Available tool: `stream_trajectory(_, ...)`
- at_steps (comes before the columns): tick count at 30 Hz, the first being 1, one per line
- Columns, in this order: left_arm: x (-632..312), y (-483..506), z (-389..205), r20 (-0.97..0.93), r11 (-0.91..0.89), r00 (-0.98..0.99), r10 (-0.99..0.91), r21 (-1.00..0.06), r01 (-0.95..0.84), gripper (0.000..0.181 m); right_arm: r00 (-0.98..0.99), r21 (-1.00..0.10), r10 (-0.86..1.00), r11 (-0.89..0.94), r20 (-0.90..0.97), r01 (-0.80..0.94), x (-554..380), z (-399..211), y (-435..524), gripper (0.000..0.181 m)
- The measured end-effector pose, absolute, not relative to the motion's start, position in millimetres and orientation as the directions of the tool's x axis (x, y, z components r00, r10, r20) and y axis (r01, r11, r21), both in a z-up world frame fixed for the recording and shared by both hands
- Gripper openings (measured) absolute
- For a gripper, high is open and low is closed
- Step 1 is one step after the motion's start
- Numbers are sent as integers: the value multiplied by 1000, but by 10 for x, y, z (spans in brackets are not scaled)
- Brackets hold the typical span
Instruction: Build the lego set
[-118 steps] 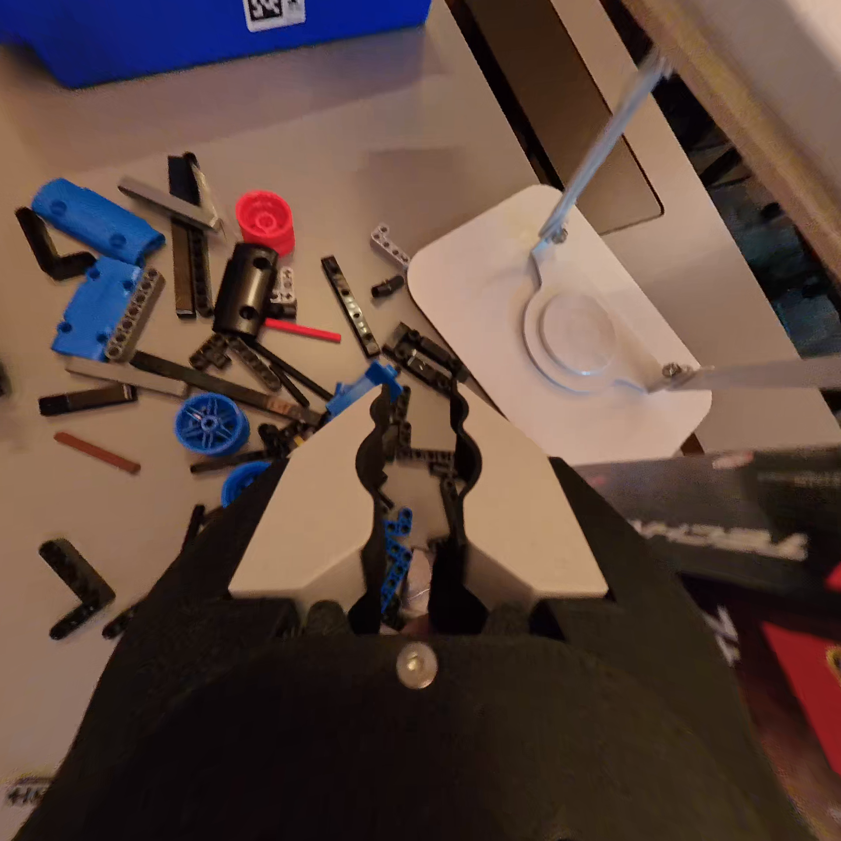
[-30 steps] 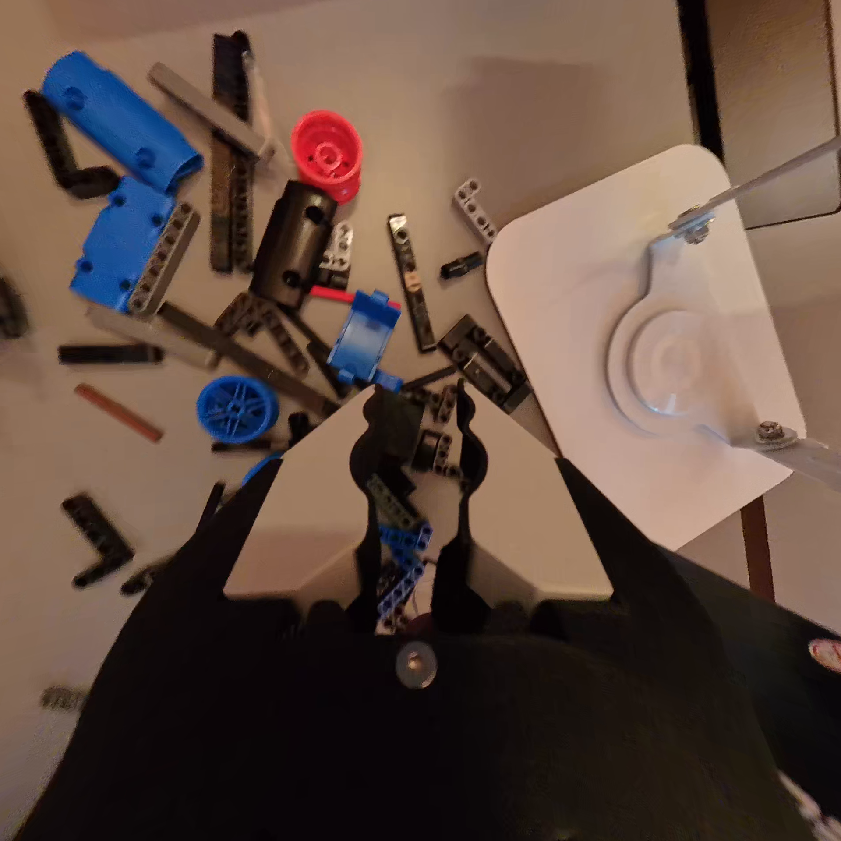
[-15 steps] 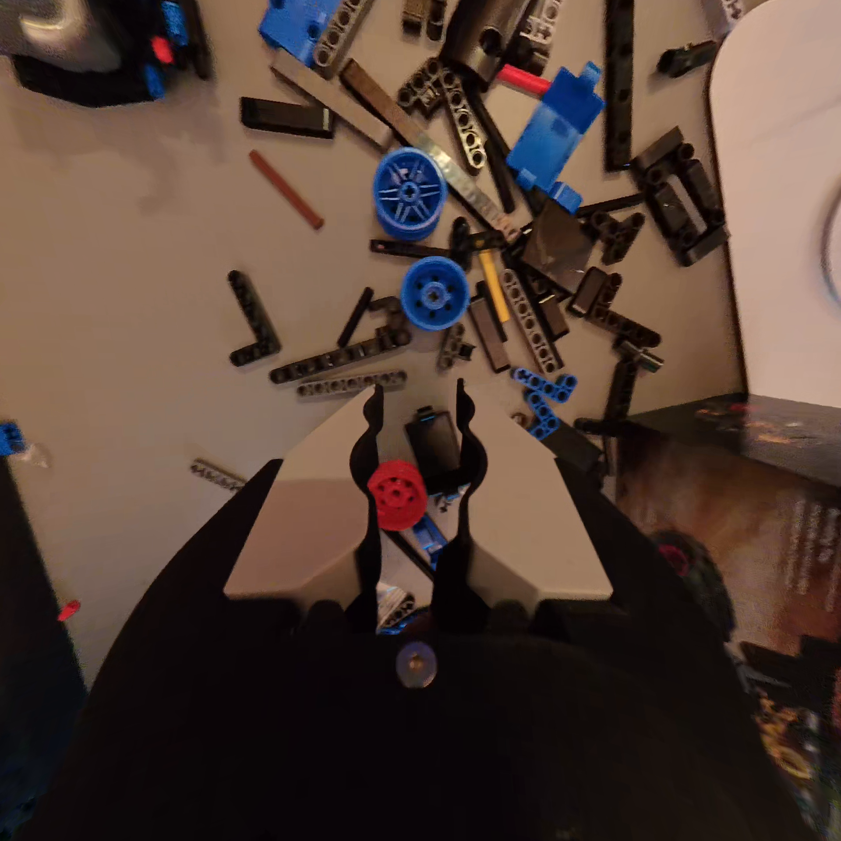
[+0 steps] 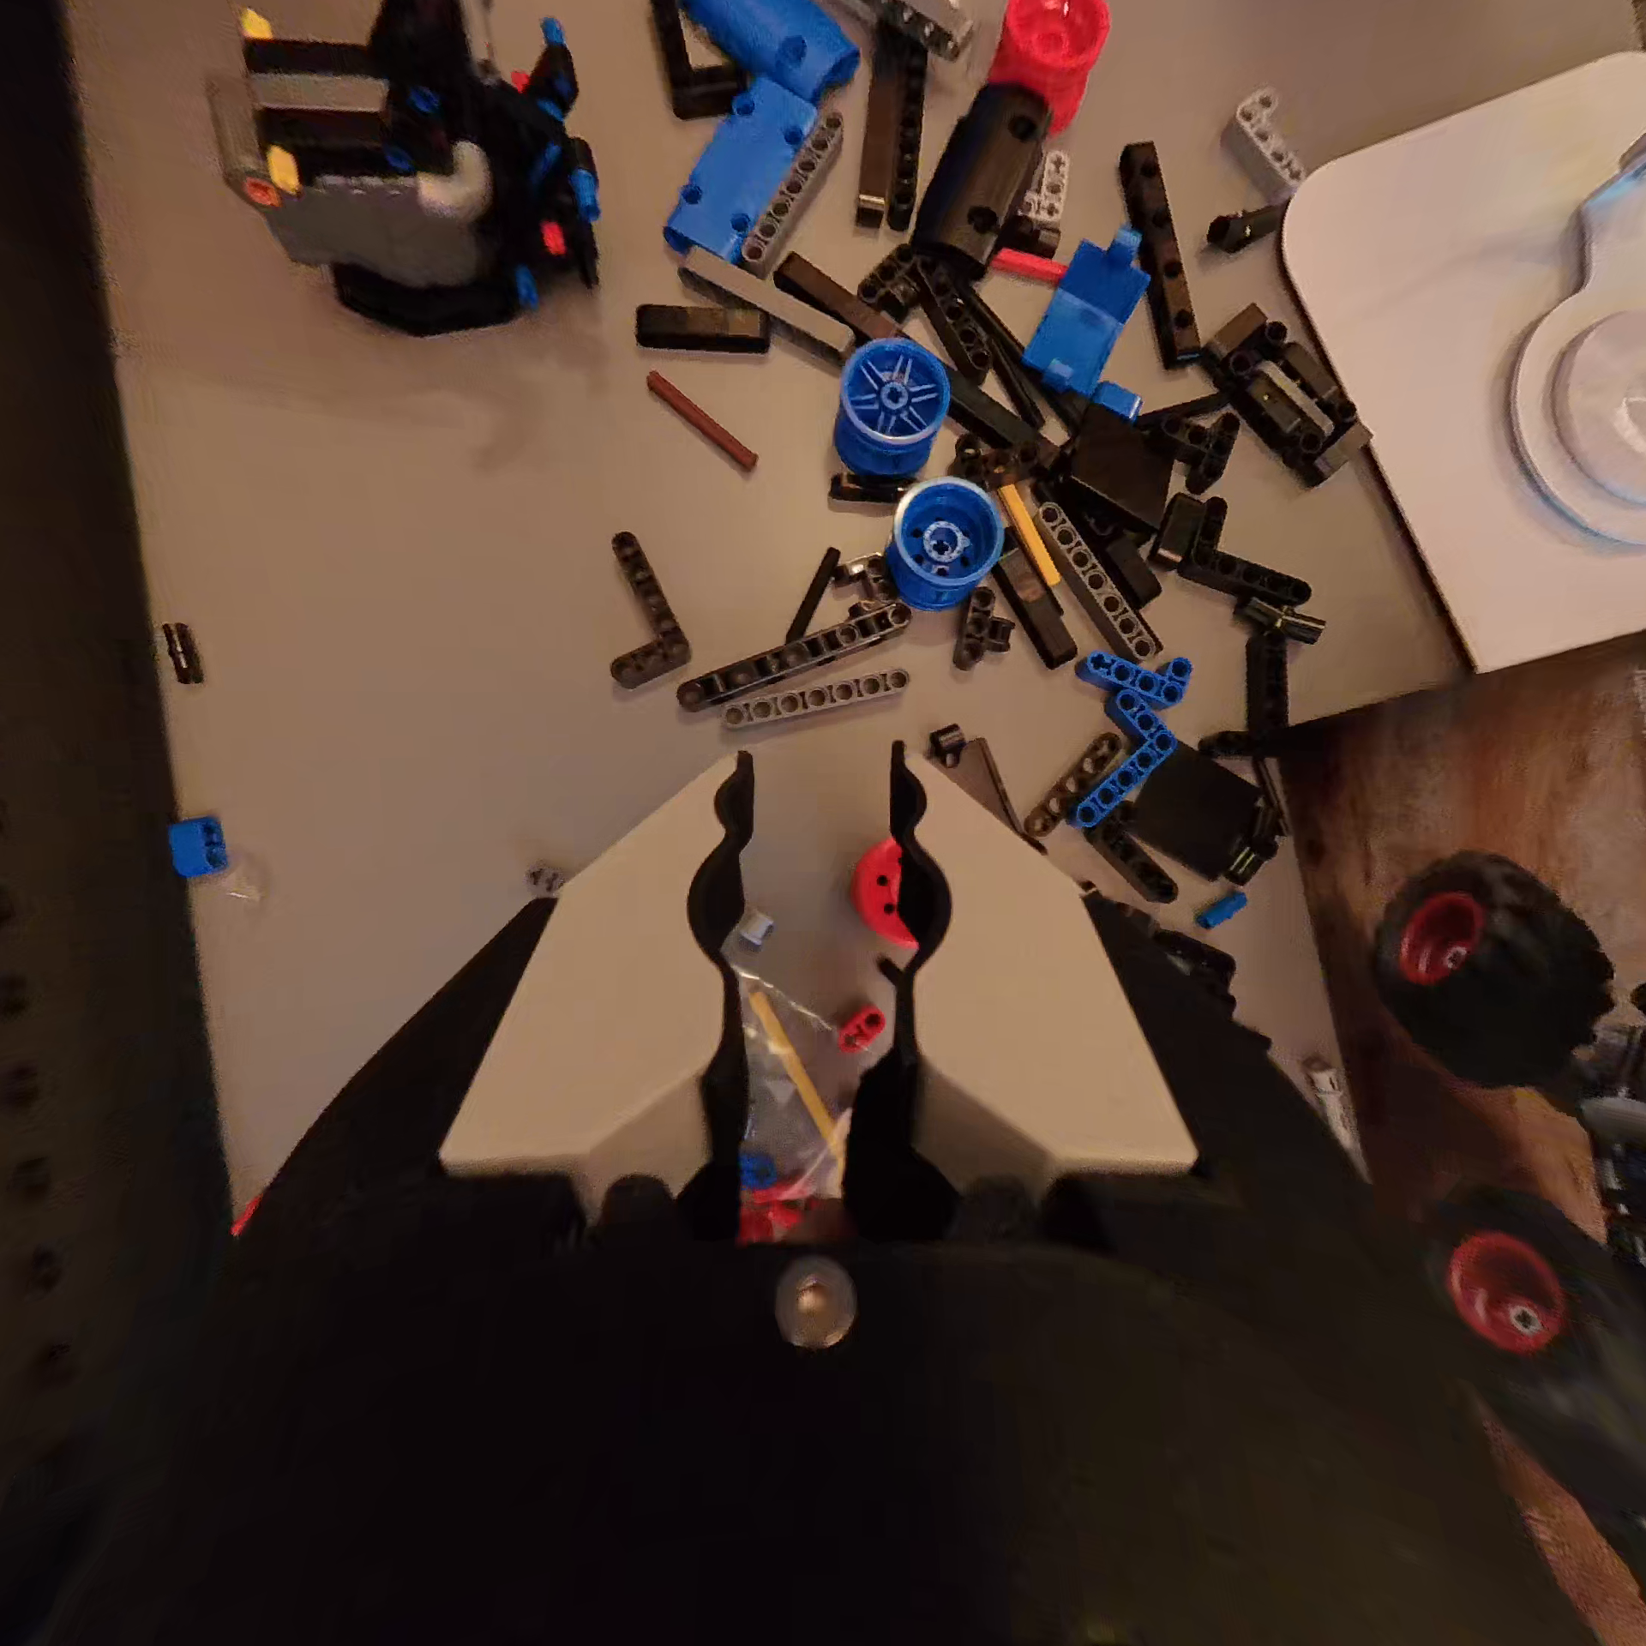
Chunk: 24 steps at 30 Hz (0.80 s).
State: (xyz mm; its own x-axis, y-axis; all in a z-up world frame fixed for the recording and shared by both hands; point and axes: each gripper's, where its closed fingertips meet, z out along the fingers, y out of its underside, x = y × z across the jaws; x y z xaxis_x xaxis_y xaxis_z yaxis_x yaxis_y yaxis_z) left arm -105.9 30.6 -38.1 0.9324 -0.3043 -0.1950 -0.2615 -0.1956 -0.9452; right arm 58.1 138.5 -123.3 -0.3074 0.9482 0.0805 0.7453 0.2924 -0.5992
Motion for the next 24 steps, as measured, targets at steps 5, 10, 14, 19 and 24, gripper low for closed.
stream_trajectory(5, -878, 834, -543, -304, -297, 836, -458, -834, -466, 59, -253, -634, 960, 269, 118, 725, 658, -1247, 1494, 29)
stream_trajectory(10, -438, 1179, -917, -254, -324, 691, -676, -741, -589, 59, -115, -680, 985, 171, 128, 713, 865, -1139, 1859, 27)
stream_trajectory(14, -284, 1334, -1265, -211, -357, 603, -769, -640, -680, 58, -6, -734, 995, 79, 102, 674, 997, -1057, 2113, 24)
stream_trajectory(19, -182, 1446, -1582, -182, -365, 540, -822, -560, -744, 48, 19, -726, 994, 69, 112, 684, 1068, -1121, 2222, 24)
stream_trajectory(24, -139, 1488, -1661, -169, -367, 539, -825, -566, -739, 28, -21, -699, 991, 107, 131, 707, 1046, -1208, 2160, 24)
